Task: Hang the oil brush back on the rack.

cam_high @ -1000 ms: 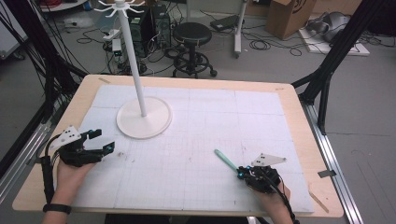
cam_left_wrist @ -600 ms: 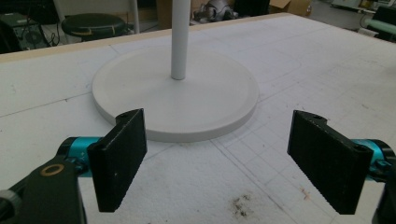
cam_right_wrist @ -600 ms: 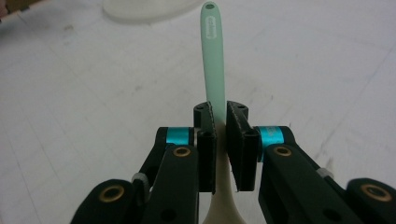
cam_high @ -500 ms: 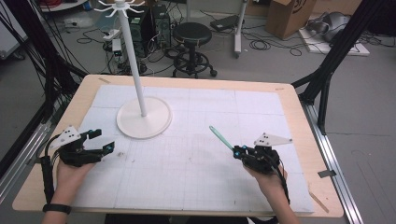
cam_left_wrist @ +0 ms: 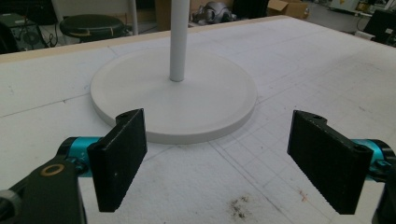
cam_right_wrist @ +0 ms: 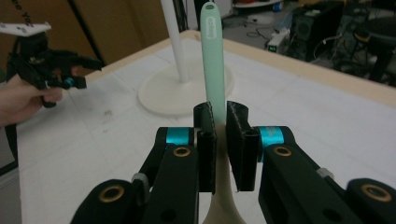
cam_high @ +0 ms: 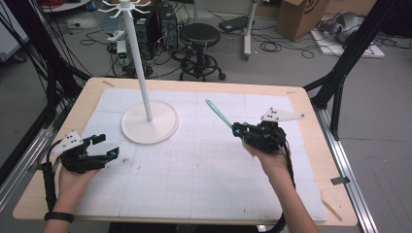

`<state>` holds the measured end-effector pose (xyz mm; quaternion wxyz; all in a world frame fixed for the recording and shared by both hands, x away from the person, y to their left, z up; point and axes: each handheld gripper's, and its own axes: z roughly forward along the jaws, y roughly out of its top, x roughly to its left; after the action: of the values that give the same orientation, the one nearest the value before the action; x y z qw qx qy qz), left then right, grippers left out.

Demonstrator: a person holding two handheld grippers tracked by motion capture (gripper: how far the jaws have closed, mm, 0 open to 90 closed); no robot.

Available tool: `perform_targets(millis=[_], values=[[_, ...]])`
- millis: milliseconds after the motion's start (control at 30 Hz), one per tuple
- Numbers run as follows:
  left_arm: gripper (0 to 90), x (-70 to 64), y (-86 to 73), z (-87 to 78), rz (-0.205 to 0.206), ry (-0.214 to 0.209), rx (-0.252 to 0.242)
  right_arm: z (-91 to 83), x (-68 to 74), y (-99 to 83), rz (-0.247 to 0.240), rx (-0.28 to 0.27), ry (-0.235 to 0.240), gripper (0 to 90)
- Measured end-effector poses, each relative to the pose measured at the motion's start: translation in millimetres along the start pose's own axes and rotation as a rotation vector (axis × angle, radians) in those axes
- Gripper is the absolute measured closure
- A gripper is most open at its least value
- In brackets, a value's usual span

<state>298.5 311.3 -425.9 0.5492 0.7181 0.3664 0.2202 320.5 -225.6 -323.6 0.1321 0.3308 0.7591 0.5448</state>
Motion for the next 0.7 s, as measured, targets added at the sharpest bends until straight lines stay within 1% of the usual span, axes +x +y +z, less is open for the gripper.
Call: perform_targets(millis=[167, 200, 233, 367, 400, 433, 567, 600, 633, 667, 700], values=[[20.3, 0.4, -0.1, 0.0, -0.002, -0.002, 0.000, 10.3, 8.2, 31.4, -0.024, -0.024, 0.017, 82.9], [20.3, 0.5, -0.2, 0.3, -0.003, -0.003, 0.001, 13.4, 9.8, 42.5, -0.028, -0.043, 0.022, 82.9], [20.3, 0.6, -0.3, 0.4, -0.002, -0.004, 0.001, 13.4, 9.8, 42.5, -0.028, -0.043, 0.022, 82.9], [20.3, 1.3, -0.3, 0.1, -0.006, -0.005, -0.005, 19.5, 13.6, 60.9, -0.033, -0.076, 0.034, 82.9], [20.3, 1.5, -0.4, 0.1, -0.008, -0.007, -0.007, 23.2, 17.6, 70.9, -0.038, -0.093, 0.037, 82.9], [20.3, 1.5, -0.4, 0.1, -0.008, -0.007, -0.007, 23.2, 17.6, 70.9, -0.038, -0.093, 0.037, 82.9], [20.3, 1.8, -0.3, 0.0, -0.008, -0.008, -0.006, 29.6, 24.4, 87.5, -0.057, -0.114, 0.047, 82.9], [20.3, 1.9, -0.3, 0.0, -0.007, -0.008, -0.007, 32.1, 26.5, 95.0, -0.059, -0.126, 0.048, 82.9], [20.3, 2.0, -0.3, -0.1, -0.008, -0.007, -0.008, 32.1, 26.5, 95.0, -0.059, -0.126, 0.048, 82.9], [20.3, 2.0, -0.3, -0.1, -0.010, -0.008, -0.010, 34.1, 28.0, 102.2, -0.065, -0.139, 0.053, 82.9], [20.3, 2.2, -0.3, -0.1, -0.012, -0.008, -0.013, 34.1, 28.0, 102.2, -0.065, -0.139, 0.053, 82.9]])
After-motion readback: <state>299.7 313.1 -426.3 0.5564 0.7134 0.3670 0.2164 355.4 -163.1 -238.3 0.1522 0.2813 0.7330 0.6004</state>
